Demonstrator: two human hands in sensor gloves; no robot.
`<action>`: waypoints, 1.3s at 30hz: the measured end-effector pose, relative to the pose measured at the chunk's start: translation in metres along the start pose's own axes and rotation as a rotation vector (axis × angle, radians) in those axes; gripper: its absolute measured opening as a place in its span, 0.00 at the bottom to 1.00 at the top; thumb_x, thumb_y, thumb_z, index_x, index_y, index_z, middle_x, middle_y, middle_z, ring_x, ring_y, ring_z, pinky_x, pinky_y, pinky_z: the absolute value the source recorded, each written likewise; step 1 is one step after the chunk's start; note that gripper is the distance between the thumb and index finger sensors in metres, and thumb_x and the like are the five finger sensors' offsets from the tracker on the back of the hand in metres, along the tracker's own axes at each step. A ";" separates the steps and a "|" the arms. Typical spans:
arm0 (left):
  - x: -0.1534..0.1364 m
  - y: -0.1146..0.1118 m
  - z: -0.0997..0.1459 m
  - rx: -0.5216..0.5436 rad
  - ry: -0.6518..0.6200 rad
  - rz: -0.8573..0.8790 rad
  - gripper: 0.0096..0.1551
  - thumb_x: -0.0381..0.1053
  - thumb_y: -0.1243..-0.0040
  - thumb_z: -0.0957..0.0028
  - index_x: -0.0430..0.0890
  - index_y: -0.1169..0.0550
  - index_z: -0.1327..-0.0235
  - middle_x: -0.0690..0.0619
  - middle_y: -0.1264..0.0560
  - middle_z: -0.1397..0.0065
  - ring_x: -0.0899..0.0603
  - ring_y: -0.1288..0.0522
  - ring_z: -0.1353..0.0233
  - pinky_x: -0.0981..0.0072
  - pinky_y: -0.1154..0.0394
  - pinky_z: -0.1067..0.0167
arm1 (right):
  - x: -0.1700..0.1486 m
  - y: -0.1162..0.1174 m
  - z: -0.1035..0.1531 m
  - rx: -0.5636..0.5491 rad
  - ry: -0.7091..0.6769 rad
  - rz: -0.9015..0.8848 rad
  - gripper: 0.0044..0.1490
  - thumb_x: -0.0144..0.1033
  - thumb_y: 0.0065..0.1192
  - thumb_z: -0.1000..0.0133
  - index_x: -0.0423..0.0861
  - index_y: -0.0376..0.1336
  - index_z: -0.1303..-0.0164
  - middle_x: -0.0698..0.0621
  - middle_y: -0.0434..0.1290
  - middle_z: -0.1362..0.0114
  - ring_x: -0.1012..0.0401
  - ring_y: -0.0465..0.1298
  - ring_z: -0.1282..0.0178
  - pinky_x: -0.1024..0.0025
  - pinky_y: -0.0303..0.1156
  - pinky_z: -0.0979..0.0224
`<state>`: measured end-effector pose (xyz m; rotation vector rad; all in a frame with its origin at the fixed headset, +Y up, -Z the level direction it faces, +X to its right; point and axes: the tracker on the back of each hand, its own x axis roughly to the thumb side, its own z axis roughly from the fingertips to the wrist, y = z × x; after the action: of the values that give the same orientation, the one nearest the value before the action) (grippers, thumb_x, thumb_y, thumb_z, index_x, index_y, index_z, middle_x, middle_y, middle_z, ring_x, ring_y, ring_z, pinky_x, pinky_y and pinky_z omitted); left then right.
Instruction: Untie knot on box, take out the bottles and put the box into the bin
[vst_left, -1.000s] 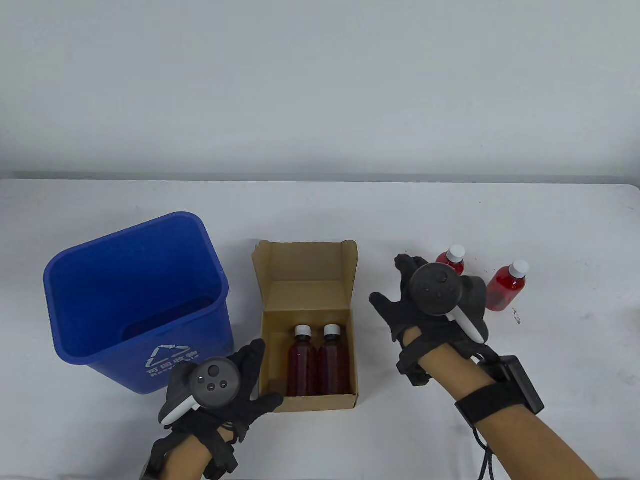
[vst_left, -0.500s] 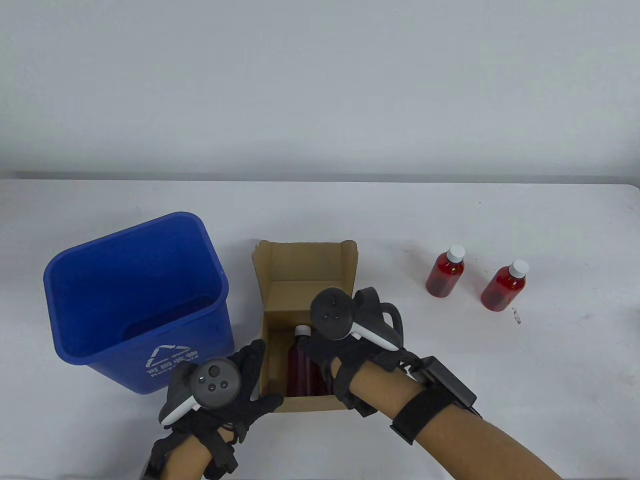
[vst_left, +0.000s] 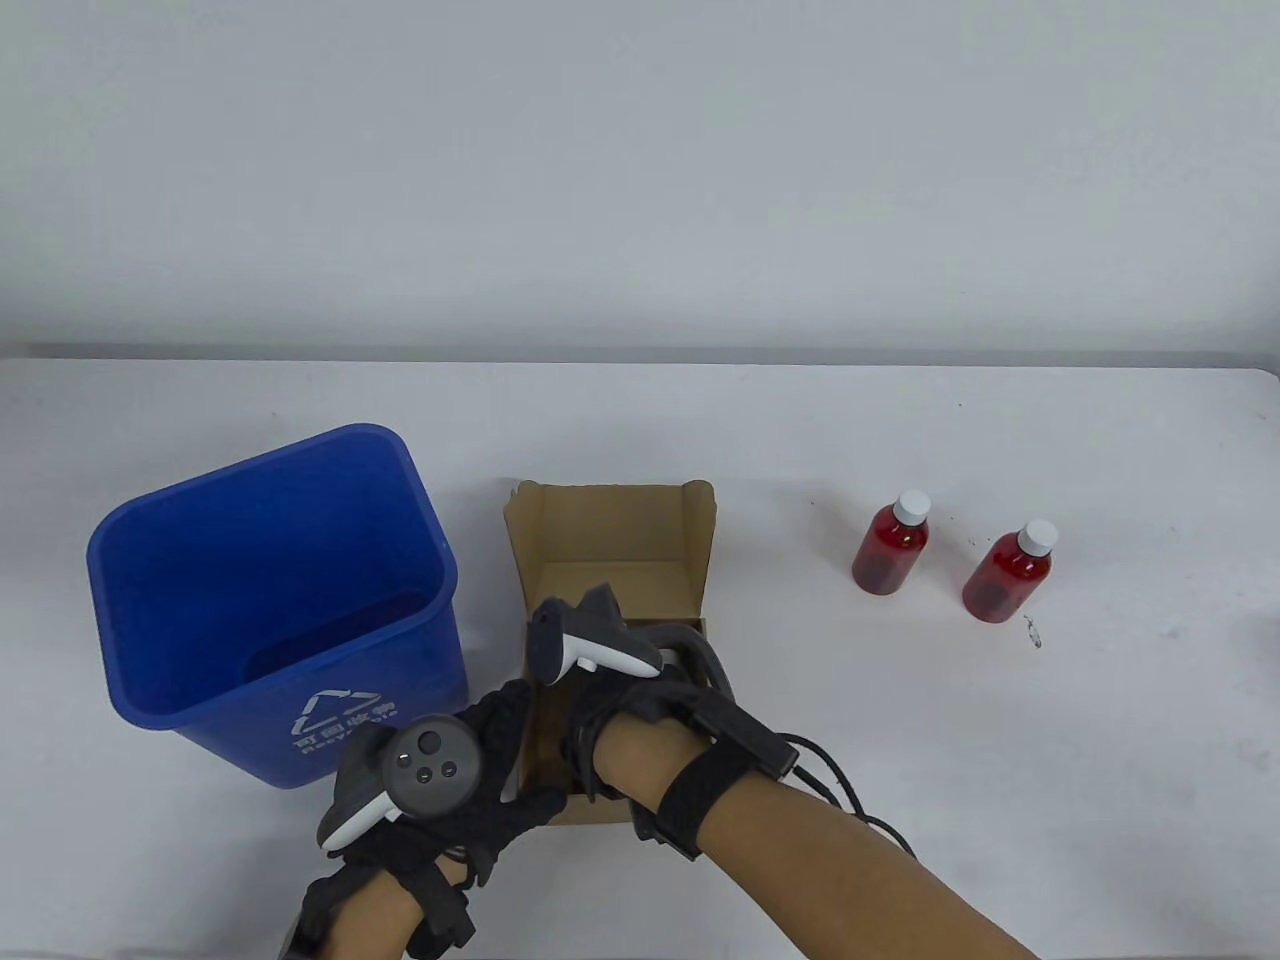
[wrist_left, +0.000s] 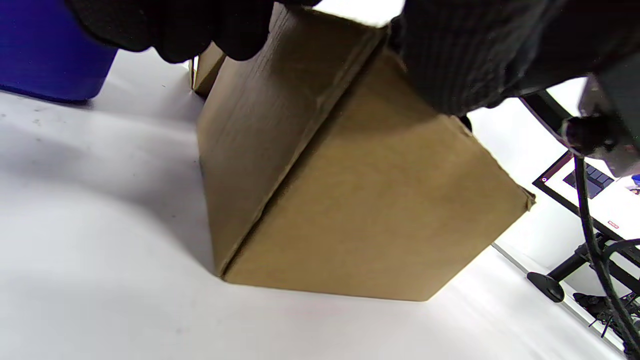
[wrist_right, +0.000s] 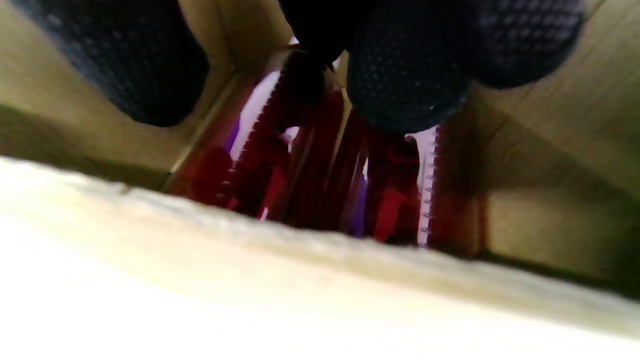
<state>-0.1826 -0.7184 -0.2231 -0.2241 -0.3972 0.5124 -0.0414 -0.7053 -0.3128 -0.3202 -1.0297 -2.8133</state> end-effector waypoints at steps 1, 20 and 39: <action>0.000 0.000 0.000 0.000 0.000 0.000 0.62 0.66 0.39 0.52 0.36 0.55 0.21 0.31 0.47 0.20 0.19 0.42 0.23 0.26 0.40 0.30 | 0.003 0.000 -0.004 0.004 0.008 0.004 0.55 0.56 0.63 0.48 0.30 0.49 0.26 0.33 0.55 0.28 0.47 0.75 0.50 0.59 0.74 0.53; 0.000 -0.001 0.000 -0.007 0.000 0.007 0.62 0.65 0.39 0.51 0.36 0.56 0.21 0.31 0.47 0.20 0.19 0.42 0.23 0.27 0.40 0.30 | 0.010 0.010 -0.056 0.298 0.066 -0.070 0.60 0.64 0.64 0.50 0.29 0.48 0.30 0.33 0.56 0.31 0.52 0.76 0.56 0.64 0.75 0.57; 0.000 0.000 0.001 -0.004 0.001 -0.006 0.62 0.66 0.39 0.52 0.36 0.56 0.21 0.32 0.48 0.20 0.19 0.42 0.23 0.27 0.40 0.30 | -0.008 -0.007 -0.027 0.129 -0.015 -0.305 0.55 0.61 0.71 0.51 0.30 0.54 0.34 0.35 0.64 0.38 0.55 0.78 0.61 0.68 0.77 0.61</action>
<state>-0.1829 -0.7180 -0.2226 -0.2266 -0.3979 0.5058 -0.0397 -0.7168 -0.3393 -0.1835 -1.3621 -2.9886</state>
